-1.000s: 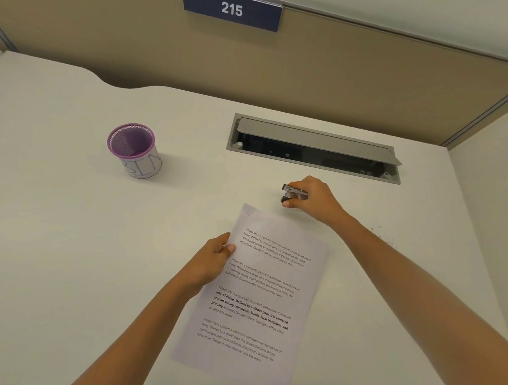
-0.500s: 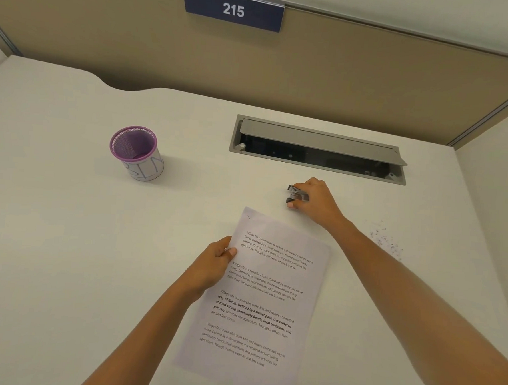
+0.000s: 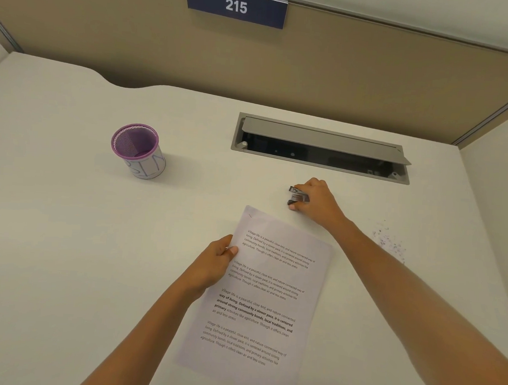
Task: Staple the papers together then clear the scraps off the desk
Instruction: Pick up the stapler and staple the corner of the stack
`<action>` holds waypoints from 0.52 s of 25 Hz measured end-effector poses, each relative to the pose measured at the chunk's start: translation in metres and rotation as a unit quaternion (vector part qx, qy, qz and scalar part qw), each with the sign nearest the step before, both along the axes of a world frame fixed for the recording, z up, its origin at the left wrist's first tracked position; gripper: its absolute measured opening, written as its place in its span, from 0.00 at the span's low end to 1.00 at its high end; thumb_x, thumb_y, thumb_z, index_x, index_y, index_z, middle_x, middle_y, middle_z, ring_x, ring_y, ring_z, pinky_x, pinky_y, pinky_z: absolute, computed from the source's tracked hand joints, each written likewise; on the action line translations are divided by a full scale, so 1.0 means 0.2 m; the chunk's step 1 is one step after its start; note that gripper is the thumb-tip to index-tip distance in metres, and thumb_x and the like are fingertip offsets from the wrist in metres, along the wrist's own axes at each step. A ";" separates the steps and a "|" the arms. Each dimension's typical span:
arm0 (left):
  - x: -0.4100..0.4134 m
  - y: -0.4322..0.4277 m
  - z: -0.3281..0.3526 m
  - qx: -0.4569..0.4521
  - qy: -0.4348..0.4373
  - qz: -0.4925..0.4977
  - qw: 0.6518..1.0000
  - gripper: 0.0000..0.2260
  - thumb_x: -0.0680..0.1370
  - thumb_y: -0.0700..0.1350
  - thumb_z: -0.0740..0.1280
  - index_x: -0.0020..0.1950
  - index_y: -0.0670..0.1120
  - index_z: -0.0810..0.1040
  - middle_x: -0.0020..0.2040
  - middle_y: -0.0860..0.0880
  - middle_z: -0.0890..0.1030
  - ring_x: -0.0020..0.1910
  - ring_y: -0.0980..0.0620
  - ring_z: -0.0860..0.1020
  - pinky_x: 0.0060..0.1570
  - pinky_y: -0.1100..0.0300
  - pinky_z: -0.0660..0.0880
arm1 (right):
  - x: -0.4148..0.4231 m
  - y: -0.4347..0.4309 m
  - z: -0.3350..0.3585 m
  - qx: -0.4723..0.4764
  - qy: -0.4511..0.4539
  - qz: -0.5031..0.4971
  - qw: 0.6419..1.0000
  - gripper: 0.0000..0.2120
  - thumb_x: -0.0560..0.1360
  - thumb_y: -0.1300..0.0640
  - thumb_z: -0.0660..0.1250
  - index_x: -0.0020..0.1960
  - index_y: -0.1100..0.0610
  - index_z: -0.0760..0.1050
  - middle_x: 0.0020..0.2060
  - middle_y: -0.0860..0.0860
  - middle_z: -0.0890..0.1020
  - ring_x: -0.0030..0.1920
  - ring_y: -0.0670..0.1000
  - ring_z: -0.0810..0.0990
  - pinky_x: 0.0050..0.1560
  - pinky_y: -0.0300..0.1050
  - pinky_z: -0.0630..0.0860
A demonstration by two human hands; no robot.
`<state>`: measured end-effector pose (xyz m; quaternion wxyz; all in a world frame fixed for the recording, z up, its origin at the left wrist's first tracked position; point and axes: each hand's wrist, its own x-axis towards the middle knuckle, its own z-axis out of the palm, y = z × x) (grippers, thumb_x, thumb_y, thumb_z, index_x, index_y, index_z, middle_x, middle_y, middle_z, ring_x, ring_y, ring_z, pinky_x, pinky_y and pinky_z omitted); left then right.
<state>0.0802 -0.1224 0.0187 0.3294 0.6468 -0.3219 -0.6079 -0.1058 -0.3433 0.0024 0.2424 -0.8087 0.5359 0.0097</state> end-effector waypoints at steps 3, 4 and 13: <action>0.00 0.00 0.00 0.001 -0.001 0.001 1.000 0.13 0.85 0.43 0.55 0.64 0.49 0.76 0.55 0.52 0.85 0.50 0.54 0.84 0.49 0.59 0.79 | 0.00 -0.01 0.00 0.001 0.008 0.000 1.000 0.27 0.72 0.49 0.73 0.68 0.57 0.73 0.59 0.56 0.74 0.63 0.55 0.69 0.57 0.43 0.66; 0.00 0.00 -0.01 0.002 -0.002 0.002 1.000 0.13 0.85 0.43 0.55 0.64 0.49 0.76 0.55 0.51 0.85 0.51 0.53 0.84 0.51 0.57 0.79 | 0.00 -0.01 0.00 0.002 0.016 0.002 1.000 0.29 0.72 0.49 0.73 0.69 0.57 0.71 0.61 0.56 0.74 0.64 0.55 0.68 0.59 0.44 0.67; -0.01 0.02 0.03 -0.005 0.001 0.001 1.000 0.13 0.85 0.43 0.55 0.64 0.50 0.76 0.56 0.50 0.84 0.52 0.51 0.84 0.52 0.56 0.79 | -0.06 0.10 0.12 0.001 -0.114 -0.073 0.991 0.28 0.69 0.47 0.75 0.67 0.55 0.74 0.62 0.53 0.77 0.61 0.54 0.74 0.59 0.47 0.70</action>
